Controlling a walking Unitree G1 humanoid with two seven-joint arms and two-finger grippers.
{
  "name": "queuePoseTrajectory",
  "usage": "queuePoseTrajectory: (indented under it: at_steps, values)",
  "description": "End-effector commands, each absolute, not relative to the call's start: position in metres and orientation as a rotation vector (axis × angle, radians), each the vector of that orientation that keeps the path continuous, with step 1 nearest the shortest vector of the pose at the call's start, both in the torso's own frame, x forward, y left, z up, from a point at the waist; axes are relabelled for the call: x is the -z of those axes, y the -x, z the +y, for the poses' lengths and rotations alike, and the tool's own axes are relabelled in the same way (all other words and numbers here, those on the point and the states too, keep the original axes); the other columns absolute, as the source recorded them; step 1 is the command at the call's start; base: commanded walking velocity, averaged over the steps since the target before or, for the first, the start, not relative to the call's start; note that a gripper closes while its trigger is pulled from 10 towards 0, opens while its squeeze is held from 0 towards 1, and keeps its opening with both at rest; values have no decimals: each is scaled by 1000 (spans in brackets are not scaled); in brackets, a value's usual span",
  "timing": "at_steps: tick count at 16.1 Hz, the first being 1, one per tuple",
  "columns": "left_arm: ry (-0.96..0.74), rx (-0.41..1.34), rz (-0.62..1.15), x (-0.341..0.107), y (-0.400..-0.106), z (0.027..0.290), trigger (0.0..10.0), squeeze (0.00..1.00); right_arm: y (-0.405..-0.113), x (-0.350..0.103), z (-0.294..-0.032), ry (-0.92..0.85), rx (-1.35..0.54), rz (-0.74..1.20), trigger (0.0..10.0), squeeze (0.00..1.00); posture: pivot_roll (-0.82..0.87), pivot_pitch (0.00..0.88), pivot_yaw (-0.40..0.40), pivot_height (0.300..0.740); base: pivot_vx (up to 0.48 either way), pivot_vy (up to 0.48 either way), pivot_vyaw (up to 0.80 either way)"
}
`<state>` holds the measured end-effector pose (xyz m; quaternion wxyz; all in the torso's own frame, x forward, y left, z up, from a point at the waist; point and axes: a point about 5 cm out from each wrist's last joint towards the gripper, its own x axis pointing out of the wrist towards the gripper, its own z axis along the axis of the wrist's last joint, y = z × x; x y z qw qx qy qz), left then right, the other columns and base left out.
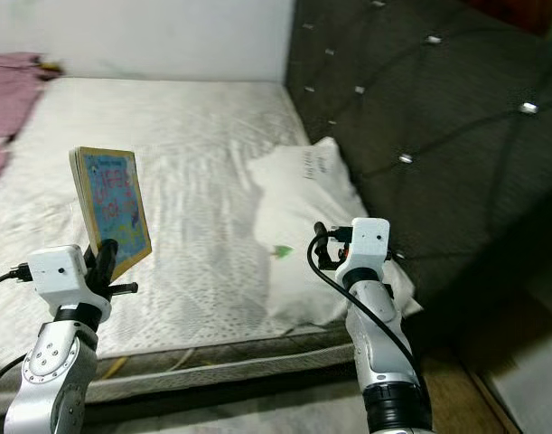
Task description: Clean up the room
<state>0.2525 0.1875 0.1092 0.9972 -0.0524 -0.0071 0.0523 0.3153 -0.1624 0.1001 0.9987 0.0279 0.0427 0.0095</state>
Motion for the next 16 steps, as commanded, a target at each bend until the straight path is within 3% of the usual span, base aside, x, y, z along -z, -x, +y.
queuePoseTrajectory:
  at_steps: [1,16]
  values:
    - [105,-91,-81,-125,-255,185,10000,0,-316,-101,-165,-49,-14,86,10000,0,15,36,-63,740,0,0,-800]
    - [106,-100,-83,-127,-257,186,10000,0,-319,-102,-161,-64,-53,75,10000,0,26,33,-69,740,0,0,-53]
